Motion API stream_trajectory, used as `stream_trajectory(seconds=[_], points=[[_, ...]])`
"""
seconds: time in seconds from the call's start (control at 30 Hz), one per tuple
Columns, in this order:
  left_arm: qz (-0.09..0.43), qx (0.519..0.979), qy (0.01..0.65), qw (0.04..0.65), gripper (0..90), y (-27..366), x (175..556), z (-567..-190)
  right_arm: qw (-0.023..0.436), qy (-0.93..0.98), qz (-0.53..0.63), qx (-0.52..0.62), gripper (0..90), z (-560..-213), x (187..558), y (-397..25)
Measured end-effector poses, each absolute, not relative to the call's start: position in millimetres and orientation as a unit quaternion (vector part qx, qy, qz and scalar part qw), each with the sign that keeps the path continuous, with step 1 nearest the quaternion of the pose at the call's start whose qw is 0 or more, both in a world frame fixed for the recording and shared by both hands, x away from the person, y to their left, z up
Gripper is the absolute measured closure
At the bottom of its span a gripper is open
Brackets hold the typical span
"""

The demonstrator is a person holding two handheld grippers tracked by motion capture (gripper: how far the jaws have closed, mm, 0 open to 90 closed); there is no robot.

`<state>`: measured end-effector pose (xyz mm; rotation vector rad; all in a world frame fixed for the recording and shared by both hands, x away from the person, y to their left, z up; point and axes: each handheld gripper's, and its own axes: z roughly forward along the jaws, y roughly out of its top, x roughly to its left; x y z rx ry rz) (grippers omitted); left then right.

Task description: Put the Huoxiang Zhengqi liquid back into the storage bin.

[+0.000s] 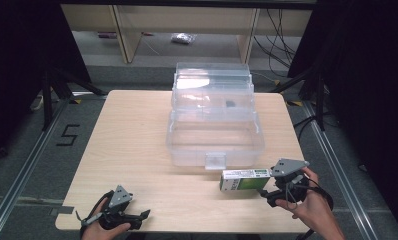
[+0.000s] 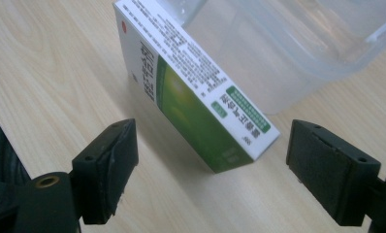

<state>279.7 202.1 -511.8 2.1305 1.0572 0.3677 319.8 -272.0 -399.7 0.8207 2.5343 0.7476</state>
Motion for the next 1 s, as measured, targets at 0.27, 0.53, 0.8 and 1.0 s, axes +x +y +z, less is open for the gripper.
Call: stream_trajectory(seconds=[0.27, 0.53, 0.8, 1.0], points=[[0.145, 0.822, 0.413, 0.363, 15.4, 201, 280, -513, 0.178, 0.915, 0.255, 0.257, 20.3, -390, 331, -258], [0.141, 0.832, 0.403, 0.354, 15.4, 203, 280, -512, 0.147, 0.94, 0.223, 0.21, 21.8, -386, 349, -235], [0.142, 0.831, 0.403, 0.356, 15.5, 203, 280, -512, 0.13, 0.956, 0.186, 0.189, 21.9, -391, 363, -220], [0.145, 0.822, 0.413, 0.365, 15.4, 202, 280, -513, 0.115, 0.969, 0.154, 0.158, 23.6, -398, 379, -206]])
